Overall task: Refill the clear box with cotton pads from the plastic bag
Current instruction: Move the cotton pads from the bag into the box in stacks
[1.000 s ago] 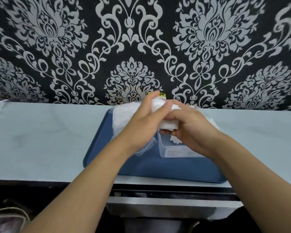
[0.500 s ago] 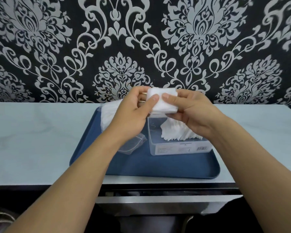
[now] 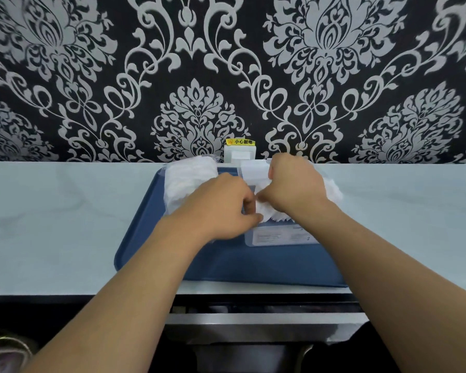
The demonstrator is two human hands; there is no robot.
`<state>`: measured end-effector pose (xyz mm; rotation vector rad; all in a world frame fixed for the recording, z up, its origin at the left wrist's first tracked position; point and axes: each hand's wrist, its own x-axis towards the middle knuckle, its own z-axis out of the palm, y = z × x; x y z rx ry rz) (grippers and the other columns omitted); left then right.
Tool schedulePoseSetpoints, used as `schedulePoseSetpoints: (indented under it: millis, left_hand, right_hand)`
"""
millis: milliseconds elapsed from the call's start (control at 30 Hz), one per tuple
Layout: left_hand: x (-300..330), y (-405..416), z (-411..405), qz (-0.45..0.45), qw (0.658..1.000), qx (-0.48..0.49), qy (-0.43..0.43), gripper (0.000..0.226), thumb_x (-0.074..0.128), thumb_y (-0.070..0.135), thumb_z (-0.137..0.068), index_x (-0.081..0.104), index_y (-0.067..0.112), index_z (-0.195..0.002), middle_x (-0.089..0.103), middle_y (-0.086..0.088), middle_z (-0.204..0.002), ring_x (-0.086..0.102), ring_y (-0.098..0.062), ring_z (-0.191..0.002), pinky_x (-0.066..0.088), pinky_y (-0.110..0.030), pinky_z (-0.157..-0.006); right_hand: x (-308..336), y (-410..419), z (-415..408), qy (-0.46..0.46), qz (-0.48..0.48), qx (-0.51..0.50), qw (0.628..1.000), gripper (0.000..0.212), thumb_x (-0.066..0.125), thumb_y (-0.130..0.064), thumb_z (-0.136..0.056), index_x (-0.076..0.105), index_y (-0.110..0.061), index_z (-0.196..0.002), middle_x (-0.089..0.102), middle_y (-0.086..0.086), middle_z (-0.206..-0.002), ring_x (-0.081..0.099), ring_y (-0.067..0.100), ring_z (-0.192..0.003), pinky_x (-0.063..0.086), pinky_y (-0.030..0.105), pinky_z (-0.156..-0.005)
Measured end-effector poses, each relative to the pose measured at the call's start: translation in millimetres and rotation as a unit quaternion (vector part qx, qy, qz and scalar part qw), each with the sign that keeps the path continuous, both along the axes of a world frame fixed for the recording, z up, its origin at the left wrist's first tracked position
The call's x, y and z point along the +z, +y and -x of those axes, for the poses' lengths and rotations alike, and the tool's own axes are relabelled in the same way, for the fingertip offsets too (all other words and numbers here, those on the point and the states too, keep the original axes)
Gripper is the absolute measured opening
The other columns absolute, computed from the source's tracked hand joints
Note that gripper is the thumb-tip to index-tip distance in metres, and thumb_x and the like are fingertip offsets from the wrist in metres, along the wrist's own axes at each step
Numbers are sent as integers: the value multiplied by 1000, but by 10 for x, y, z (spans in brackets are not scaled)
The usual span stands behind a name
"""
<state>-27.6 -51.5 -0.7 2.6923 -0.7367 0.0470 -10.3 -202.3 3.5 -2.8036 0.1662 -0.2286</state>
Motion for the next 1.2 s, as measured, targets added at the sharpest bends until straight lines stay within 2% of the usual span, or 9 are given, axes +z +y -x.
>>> schedulePoseSetpoints:
  millis: [233, 333, 433, 600, 733, 900, 1033, 1100, 1200]
  left_hand:
    - [-30, -67, 5, 10, 1000, -12, 20, 23, 66, 33, -87, 76, 18, -72, 68, 5, -64, 62, -12, -63, 53, -31, -64]
    - [-17, -55, 6, 28, 999, -8, 16, 19, 70, 34, -86, 74, 20, -74, 62, 11, -63, 59, -6, -64, 45, -26, -61]
    - [3, -32, 20, 40, 999, -8, 11, 13, 72, 35, -84, 70, 25, -75, 56, 15, -63, 55, -3, -63, 41, -24, -58]
    - [34, 52, -5, 70, 997, -1, -19, 6, 65, 26, -77, 66, 28, -71, 61, 11, -65, 60, -9, -66, 50, -29, -61]
    - [27, 114, -16, 85, 996, -11, -12, 3, 69, 29, -71, 71, 27, -73, 65, 10, -71, 63, -9, -71, 56, -36, -68]
    - [209, 363, 19, 137, 990, -23, -13, 31, 80, 32, -64, 67, 35, -91, 63, 16, -103, 58, -8, -101, 49, -32, -92]
    - [229, 794, 69, 5, 999, 29, 30, 81, 89, 35, -52, 53, 41, -124, 41, 17, -126, 37, -10, -120, 37, -31, -100]
    - [185, 889, 72, 32, 997, 75, -7, 72, 89, 28, -59, 56, 33, -123, 43, 12, -120, 44, -15, -116, 41, -32, -97]
    - [157, 937, 51, 133, 978, 136, -84, 22, 79, 28, -78, 70, 24, -98, 63, 12, -99, 65, -15, -90, 54, -37, -85]
  right_hand:
    - [-75, 18, -7, -68, 61, 14, 996, 30, 72, -26, -72, 46, -16, -83, 51, -1, -73, 49, 23, -67, 28, 28, -49]
    - [-46, -21, -23, -71, -62, 36, 995, 30, 78, -35, -69, 55, -16, -64, 55, -5, -59, 54, 17, -58, 35, 25, -48]
    - [47, -86, 17, -93, -139, 101, 981, 12, 78, -30, -72, 70, -23, -66, 51, -9, -52, 50, 7, -53, 42, 26, -53]
    - [90, -134, 120, -72, -97, 245, 962, 18, 64, -17, -79, 80, -23, -85, 53, -12, -82, 53, 10, -79, 47, 29, -71]
    - [25, -104, 99, 3, 34, 251, 967, 25, 53, -21, -88, 72, -14, -73, 48, 3, -92, 51, 22, -94, 49, 42, -78]
    - [92, -45, 149, -81, -33, 246, 965, 21, 54, -21, -91, 74, -26, -91, 48, 1, -94, 46, 19, -98, 41, 34, -81]
    - [278, 185, 456, -182, -155, 272, 932, 19, 59, -16, -82, 78, -18, -81, 67, -5, -79, 56, 8, -72, 42, 19, -66]
    - [300, 354, 661, -127, -166, 349, 913, 21, 58, -14, -77, 79, -17, -78, 70, -6, -70, 59, 6, -62, 43, 14, -60]
    - [123, 612, 791, -28, -95, 412, 906, 23, 54, -10, -82, 76, -14, -87, 72, -1, -76, 62, 15, -67, 51, 28, -68]
